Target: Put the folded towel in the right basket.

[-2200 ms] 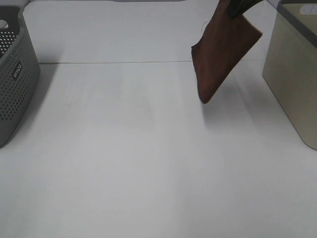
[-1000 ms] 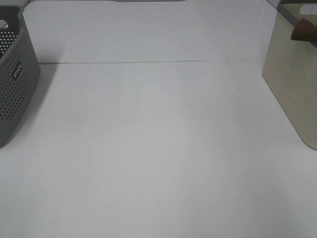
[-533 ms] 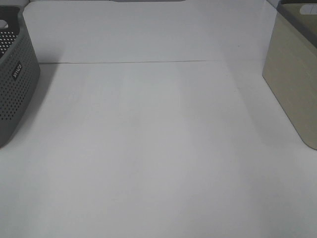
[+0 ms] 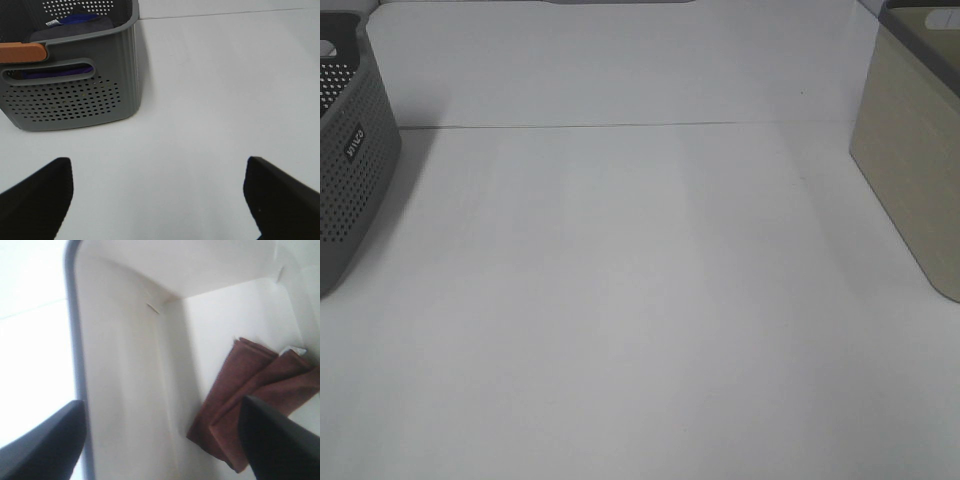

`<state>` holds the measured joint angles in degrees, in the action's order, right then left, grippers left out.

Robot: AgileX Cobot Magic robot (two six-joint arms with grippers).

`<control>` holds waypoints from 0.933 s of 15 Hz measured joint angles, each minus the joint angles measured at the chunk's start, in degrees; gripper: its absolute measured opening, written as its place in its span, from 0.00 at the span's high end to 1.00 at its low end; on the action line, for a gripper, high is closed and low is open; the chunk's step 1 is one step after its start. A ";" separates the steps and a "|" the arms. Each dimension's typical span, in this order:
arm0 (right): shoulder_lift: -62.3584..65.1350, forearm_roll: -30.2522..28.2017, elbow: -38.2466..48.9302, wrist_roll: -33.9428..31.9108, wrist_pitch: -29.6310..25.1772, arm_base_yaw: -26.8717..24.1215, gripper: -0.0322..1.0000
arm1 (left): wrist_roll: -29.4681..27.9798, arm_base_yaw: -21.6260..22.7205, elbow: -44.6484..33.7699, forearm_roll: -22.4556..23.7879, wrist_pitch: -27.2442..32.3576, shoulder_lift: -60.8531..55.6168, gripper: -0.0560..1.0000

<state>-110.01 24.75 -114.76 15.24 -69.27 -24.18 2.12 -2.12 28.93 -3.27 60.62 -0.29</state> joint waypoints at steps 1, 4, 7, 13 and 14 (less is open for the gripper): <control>1.78 1.09 0.11 0.00 0.00 0.23 0.21 | 0.00 0.00 0.00 0.00 0.00 0.00 0.12; 7.45 -0.40 3.21 -0.06 0.00 2.69 0.21 | 0.00 0.00 0.00 0.00 0.00 0.00 0.12; 14.78 -3.67 11.23 -0.52 0.00 9.91 0.21 | 0.00 0.00 0.00 0.00 0.00 0.00 0.12; 34.78 -11.69 36.44 -6.02 -0.17 20.97 0.21 | 0.00 0.00 0.00 0.00 0.00 0.00 0.12; 38.39 -12.83 40.05 -6.13 -0.17 20.97 0.21 | 0.00 0.00 0.00 0.00 0.00 0.00 0.12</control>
<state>-71.62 11.92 -74.71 9.11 -69.44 -3.21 2.12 -2.12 28.93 -3.27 60.62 -0.29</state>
